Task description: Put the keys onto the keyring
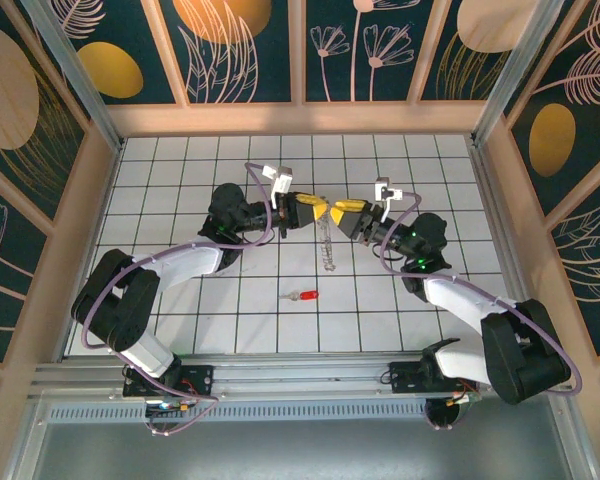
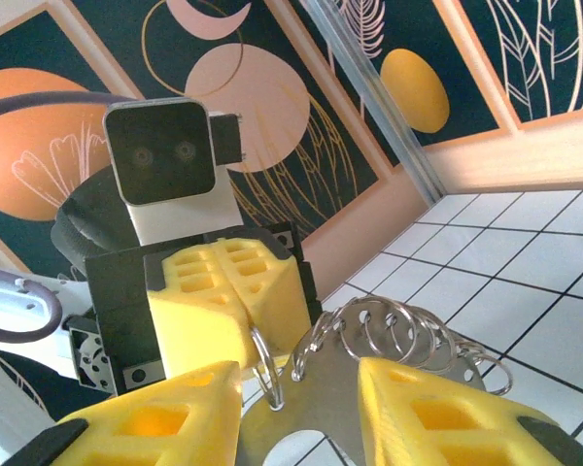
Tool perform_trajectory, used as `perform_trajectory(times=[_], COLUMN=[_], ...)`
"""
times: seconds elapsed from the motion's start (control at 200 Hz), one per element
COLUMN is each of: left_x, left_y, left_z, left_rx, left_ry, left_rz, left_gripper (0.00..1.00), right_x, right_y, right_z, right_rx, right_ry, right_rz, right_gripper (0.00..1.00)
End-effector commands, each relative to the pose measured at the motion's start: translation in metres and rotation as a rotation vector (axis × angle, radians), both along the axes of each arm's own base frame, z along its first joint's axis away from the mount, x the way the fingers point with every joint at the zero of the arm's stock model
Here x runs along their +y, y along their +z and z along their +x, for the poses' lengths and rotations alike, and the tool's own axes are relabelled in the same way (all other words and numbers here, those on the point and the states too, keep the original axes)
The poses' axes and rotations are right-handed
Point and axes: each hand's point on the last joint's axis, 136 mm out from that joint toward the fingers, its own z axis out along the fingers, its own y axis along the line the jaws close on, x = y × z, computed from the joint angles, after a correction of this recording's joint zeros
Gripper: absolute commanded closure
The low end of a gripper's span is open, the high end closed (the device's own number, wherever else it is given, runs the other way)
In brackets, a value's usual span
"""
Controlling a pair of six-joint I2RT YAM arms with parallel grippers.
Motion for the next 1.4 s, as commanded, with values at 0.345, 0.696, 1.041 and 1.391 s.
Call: perform_trajectory(times=[0.345, 0.696, 1.041, 1.391], left_x=[-0.002, -0.001, 0.009, 0.034], left_y=[0.022, 0.023, 0.029, 0.034], left_z=[-0.005, -0.005, 0.007, 0.003], left_rx=[-0.065, -0.065, -0.028, 0.083], left_ry=[-0.027, -0.027, 0.094, 0.173], left_rz=[-0.050, -0.053, -0.102, -0.249], left_gripper=[1.00, 1.00, 0.76, 0.55], right_x=[0.011, 0.019, 0.009, 0.004], right_y=[0.020, 0.021, 0.022, 0.028], right_z=[-0.009, -0.011, -0.010, -0.009], right_rx=[-0.059, -0.068, -0.080, -0.068], right_ry=[0.065, 0.082, 0.032, 0.010], right_rz=[0.032, 0.027, 0.018, 0.050], right_gripper=[0.66, 0.86, 1.00, 1.00])
